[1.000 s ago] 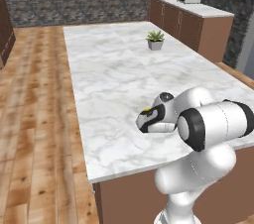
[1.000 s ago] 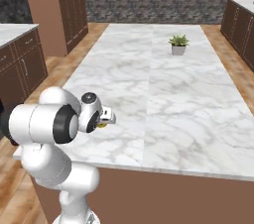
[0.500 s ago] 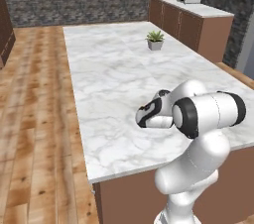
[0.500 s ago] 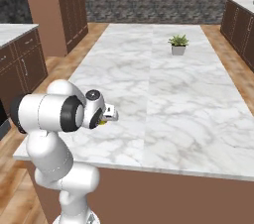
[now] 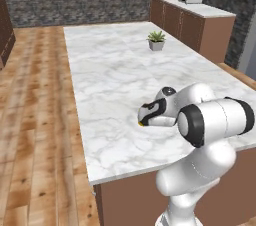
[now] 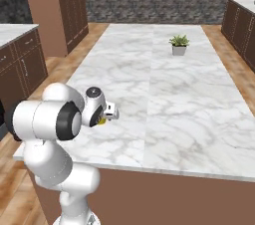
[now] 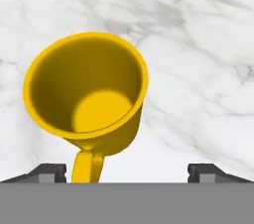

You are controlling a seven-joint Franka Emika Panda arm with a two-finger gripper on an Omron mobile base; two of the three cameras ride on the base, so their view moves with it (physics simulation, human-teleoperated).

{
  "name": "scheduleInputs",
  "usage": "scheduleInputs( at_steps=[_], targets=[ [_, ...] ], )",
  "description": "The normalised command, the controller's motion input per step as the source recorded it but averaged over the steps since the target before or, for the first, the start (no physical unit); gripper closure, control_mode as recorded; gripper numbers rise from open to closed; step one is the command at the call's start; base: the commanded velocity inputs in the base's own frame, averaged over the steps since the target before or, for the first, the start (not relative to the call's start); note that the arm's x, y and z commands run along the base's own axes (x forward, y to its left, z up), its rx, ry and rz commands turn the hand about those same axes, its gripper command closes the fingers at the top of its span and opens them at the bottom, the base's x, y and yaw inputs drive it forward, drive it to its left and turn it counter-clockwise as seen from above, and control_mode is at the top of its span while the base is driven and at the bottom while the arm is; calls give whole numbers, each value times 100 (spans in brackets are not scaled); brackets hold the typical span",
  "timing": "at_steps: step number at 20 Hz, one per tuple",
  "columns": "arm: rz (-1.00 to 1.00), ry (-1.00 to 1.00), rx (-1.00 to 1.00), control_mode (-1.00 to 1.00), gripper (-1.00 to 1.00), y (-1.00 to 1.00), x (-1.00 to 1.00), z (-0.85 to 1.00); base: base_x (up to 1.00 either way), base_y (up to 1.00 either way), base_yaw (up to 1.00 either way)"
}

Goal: Clear the mugs and bowl far away from the sink.

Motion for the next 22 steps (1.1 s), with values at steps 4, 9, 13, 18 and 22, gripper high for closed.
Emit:
scheduleInputs(
  at_steps=[4, 9, 13, 18, 22],
  targets=[
    [0, 0, 0, -100, -100, 0, -3, 24, 0, 0, 0],
    [-7, 2, 0, -100, -100, -8, -74, 92, 0, 0, 0],
    [-13, 15, 0, -100, -100, -9, -100, 100, 0, 0, 0],
    [-6, 14, 0, -100, -100, -20, -100, 93, 0, 0, 0],
    [0, -7, 0, -100, -100, -18, -100, 88, 0, 0, 0]
  ],
)
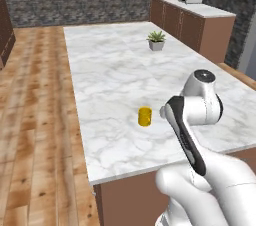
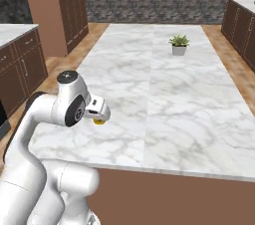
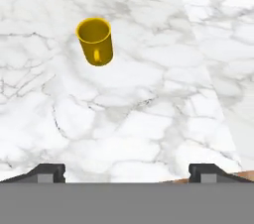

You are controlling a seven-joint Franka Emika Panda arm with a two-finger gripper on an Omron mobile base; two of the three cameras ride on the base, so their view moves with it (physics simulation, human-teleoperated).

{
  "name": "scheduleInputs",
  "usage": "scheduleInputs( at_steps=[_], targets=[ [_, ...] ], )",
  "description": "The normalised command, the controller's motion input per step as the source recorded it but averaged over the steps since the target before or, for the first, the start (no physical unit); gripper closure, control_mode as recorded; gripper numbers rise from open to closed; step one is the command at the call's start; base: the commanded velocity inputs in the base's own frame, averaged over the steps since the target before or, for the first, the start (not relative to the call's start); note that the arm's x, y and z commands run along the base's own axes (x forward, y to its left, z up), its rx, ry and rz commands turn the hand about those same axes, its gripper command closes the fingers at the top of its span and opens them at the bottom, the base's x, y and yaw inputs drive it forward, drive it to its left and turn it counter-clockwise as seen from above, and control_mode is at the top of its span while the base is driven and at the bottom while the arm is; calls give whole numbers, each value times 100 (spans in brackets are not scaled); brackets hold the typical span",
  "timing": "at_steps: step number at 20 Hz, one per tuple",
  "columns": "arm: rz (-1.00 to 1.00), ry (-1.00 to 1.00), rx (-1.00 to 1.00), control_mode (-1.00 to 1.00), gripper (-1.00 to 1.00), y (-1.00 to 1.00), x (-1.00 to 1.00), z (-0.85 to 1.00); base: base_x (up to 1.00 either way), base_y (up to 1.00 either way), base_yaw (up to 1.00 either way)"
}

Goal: Clear the mugs and bowl far away from the sink.

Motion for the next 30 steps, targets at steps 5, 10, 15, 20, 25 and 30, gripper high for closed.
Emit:
scheduleInputs(
  at_steps=[5, 10, 15, 20, 25, 30],
  targets=[
    [0, -26, 0, -100, -100, 1, -94, 95, 0, 0, 0],
    [-1, -6, 0, -100, -100, 8, -83, 100, 0, 0, 0],
    [-3, -5, 0, -100, -100, 0, -95, 99, 0, 0, 0],
    [-1, -3, 0, 100, -100, -4, -20, 13, -79, -61, -5],
    [0, 0, 0, 100, -100, 0, 0, 0, -100, -88, -11],
    [0, 0, 0, 100, -100, 0, 0, 0, -74, -28, -68]
  ],
)
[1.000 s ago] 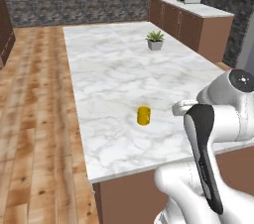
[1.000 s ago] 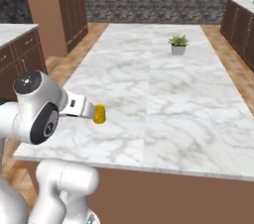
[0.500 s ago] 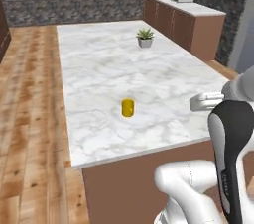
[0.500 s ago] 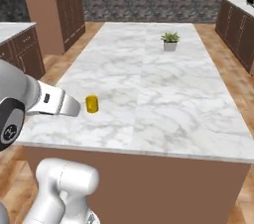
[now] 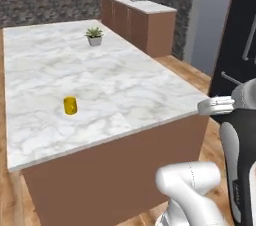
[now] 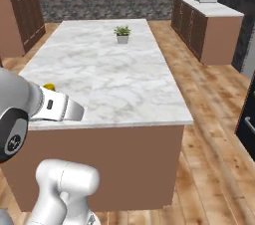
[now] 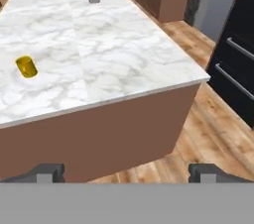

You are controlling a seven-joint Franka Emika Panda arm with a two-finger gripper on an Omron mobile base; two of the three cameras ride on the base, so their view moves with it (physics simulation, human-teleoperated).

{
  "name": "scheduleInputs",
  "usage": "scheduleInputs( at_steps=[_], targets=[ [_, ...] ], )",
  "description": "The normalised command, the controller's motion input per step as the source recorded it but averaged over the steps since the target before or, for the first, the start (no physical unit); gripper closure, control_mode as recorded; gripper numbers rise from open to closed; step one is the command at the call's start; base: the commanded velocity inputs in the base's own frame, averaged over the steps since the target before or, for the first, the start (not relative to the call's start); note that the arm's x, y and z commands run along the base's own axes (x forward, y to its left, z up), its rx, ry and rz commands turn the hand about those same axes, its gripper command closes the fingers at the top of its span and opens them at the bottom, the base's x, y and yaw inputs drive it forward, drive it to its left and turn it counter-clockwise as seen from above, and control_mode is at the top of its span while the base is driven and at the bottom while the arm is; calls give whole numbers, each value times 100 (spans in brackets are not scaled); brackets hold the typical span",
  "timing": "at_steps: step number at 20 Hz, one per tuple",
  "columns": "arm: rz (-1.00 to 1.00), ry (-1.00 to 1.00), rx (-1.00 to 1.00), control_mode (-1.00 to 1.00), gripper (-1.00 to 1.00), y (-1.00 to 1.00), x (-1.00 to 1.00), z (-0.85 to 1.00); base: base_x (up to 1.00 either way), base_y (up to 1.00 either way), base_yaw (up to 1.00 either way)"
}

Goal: Clear the mugs and bowl far away from the sink.

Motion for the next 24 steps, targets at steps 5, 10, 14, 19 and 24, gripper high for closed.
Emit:
scheduleInputs(
  at_steps=[5, 10, 14, 19, 24],
  targets=[
    [0, 0, 0, 100, -100, 0, 0, 0, -37, 4, -92],
    [0, 0, 0, 100, -100, 0, 0, 0, -36, 2, -91],
    [0, 0, 0, 100, -100, 0, 0, 0, -39, -1, -84],
    [0, 0, 0, 100, -100, 0, 0, 0, 0, 0, -100],
    [0, 0, 0, 100, -100, 0, 0, 0, 0, 0, -100]
  ],
)
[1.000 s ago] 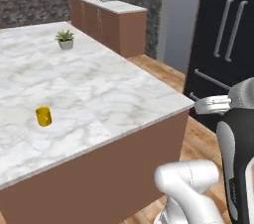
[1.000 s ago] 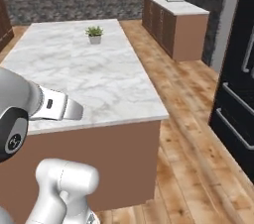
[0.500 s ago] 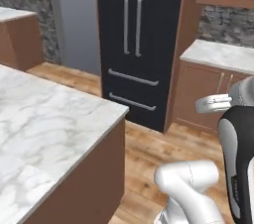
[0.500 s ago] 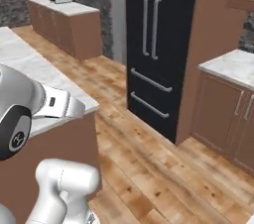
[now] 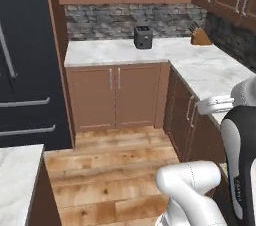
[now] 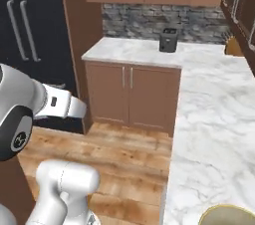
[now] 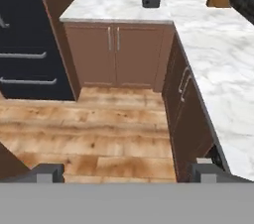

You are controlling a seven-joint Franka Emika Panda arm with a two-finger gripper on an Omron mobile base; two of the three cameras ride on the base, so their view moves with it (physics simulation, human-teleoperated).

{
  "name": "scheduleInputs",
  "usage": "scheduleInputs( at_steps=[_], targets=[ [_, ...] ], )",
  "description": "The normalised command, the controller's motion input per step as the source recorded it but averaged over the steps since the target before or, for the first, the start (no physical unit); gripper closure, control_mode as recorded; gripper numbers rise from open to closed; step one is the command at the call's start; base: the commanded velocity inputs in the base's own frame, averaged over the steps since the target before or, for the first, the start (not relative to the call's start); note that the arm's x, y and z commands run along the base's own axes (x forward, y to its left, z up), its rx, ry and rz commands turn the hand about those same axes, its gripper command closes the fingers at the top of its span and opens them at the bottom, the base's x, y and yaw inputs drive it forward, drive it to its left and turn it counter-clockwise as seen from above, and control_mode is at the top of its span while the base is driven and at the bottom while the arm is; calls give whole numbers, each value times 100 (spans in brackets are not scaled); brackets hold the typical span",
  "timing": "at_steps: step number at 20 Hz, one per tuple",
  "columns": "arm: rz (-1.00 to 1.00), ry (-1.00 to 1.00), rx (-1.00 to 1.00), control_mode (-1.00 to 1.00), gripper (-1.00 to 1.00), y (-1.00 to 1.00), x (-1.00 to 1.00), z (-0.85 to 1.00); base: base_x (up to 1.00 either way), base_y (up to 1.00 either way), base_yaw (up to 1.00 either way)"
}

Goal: Clear the mugs and bowl far away from the sink.

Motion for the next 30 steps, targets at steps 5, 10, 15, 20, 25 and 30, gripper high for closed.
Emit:
scheduleInputs(
  at_steps=[5, 10, 15, 20, 25, 30],
  targets=[
    [0, 0, 0, 100, -100, 0, 0, 0, 0, 0, -98],
    [0, 0, 0, 100, -100, 0, 0, 0, 0, 0, -96],
    [0, 0, 0, 100, -100, 0, 0, 0, 0, 0, -92],
    [0, 0, 0, 100, -100, 0, 0, 0, -12, -24, -78],
    [0, 0, 0, 100, -100, 0, 0, 0, -15, -41, -55],
    [0, 0, 0, 100, -100, 0, 0, 0, 69, 3, -17]
  ],
)
